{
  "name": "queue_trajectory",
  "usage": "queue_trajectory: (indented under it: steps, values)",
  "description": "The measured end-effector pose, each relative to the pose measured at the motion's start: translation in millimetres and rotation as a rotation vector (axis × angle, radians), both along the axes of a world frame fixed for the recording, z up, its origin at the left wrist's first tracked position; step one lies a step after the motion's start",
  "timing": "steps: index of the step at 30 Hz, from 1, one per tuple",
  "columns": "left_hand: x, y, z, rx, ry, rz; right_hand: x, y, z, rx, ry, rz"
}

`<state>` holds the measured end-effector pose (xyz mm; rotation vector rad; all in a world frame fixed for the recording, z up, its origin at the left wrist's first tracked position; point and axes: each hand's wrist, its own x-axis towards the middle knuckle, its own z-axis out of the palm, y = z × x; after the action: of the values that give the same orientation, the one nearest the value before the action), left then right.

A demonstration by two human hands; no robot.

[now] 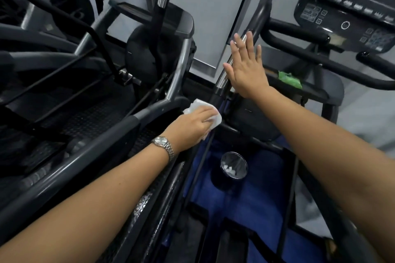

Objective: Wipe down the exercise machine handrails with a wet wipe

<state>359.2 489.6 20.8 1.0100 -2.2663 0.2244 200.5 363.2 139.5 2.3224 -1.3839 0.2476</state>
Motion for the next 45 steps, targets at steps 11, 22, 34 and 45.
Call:
queue_trajectory:
  steps: [11, 22, 34, 45]
  values:
    - [11, 11, 1, 0.124, -0.083, -0.029, -3, 30, -21, -0.068, 0.125, 0.125]
    - [9, 24, -2, 0.348, -0.075, 0.009, -13, 42, -39, 0.022, 0.069, 0.203]
    - [10, 35, 1, 0.432, -0.072, 0.043, -11, 43, -41, 0.035, 0.032, 0.215]
    - [0, 37, 2, 0.424, -0.238, 0.138, -12, 44, -41, 0.062, 0.028, 0.199]
